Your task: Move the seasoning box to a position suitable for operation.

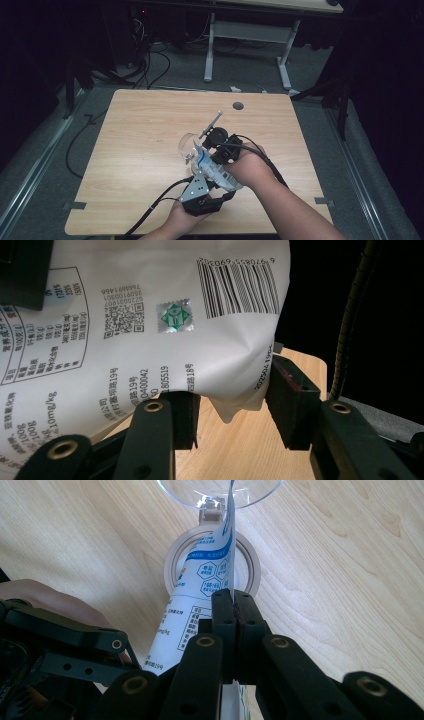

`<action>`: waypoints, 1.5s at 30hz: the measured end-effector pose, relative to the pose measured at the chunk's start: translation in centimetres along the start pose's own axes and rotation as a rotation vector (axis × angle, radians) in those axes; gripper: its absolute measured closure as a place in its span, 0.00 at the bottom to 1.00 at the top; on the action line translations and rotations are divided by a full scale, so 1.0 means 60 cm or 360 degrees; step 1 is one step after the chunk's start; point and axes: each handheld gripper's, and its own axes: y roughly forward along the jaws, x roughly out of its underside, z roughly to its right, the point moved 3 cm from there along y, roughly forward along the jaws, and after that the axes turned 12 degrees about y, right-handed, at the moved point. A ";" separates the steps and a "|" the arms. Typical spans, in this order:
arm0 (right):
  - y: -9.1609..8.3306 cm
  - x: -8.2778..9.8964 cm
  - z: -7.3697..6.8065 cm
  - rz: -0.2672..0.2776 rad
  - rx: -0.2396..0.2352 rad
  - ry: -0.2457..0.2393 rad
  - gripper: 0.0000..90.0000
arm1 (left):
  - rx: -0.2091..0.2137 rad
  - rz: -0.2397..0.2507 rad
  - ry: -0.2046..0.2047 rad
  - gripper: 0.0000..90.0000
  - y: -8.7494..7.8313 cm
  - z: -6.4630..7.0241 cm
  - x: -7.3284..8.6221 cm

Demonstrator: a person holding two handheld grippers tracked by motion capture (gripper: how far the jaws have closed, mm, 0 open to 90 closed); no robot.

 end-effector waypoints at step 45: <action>0.000 -0.012 -0.005 0.0003 0.0016 -0.0032 1.00 | -0.0011 0.0033 -0.0003 0.65 -0.002 -0.004 -0.008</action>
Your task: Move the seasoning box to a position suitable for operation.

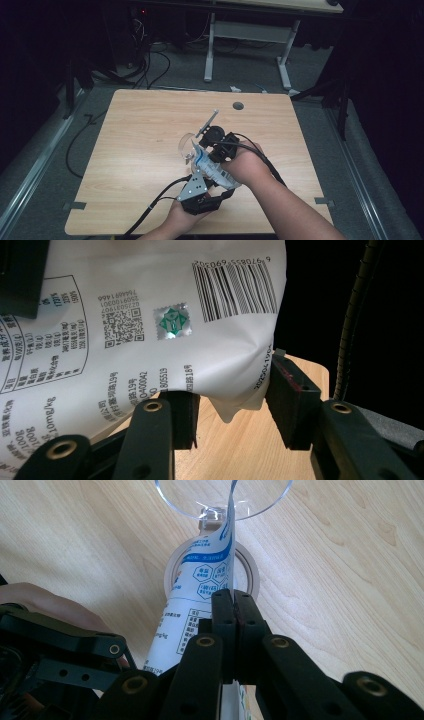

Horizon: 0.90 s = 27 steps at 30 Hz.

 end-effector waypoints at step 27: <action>-0.002 0.004 0.004 0.0014 0.0011 0.0014 1.00 | 0.0017 -0.0009 0.0009 0.65 0.000 0.001 0.003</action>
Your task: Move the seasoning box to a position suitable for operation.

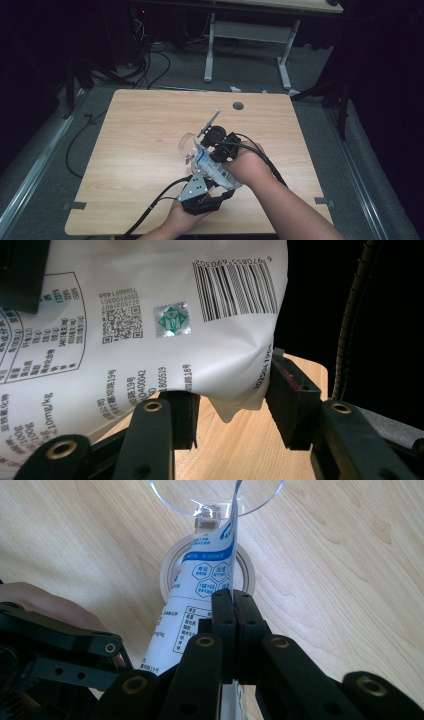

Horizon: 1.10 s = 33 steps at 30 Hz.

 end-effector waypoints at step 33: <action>-0.013 0.034 0.010 0.0031 -0.0032 0.0047 1.00 | -0.0031 -0.0075 0.0033 0.64 -0.005 -0.007 0.037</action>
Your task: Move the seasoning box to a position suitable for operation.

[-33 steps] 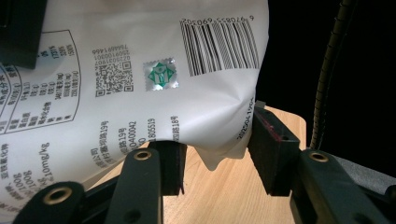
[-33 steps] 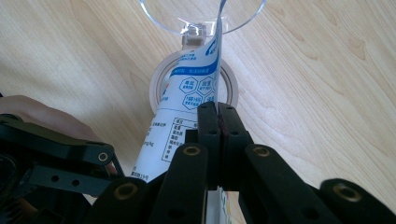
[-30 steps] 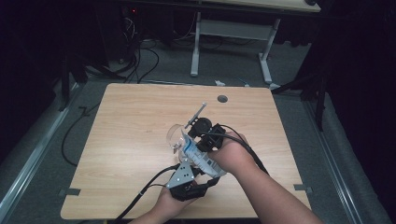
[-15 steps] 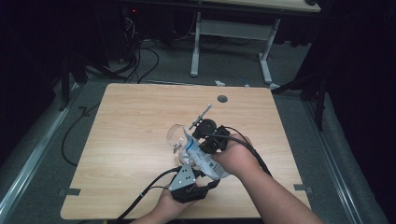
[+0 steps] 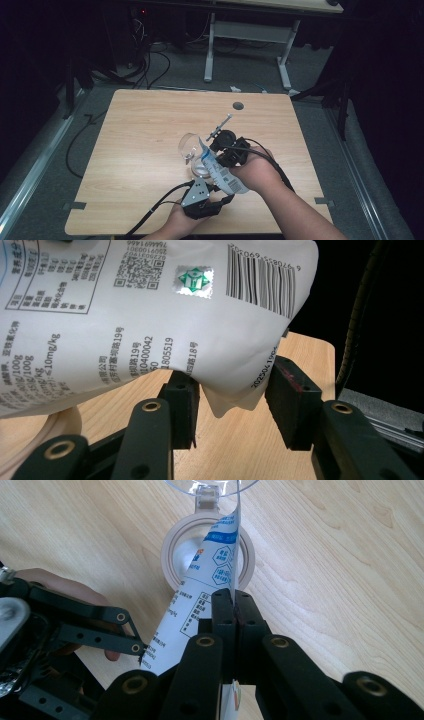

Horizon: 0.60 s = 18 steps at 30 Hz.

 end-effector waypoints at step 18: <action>-0.001 -0.001 -0.011 -0.0023 0.0011 -0.0016 1.00 | -0.0032 -0.0027 -0.0007 0.63 -0.003 -0.013 0.010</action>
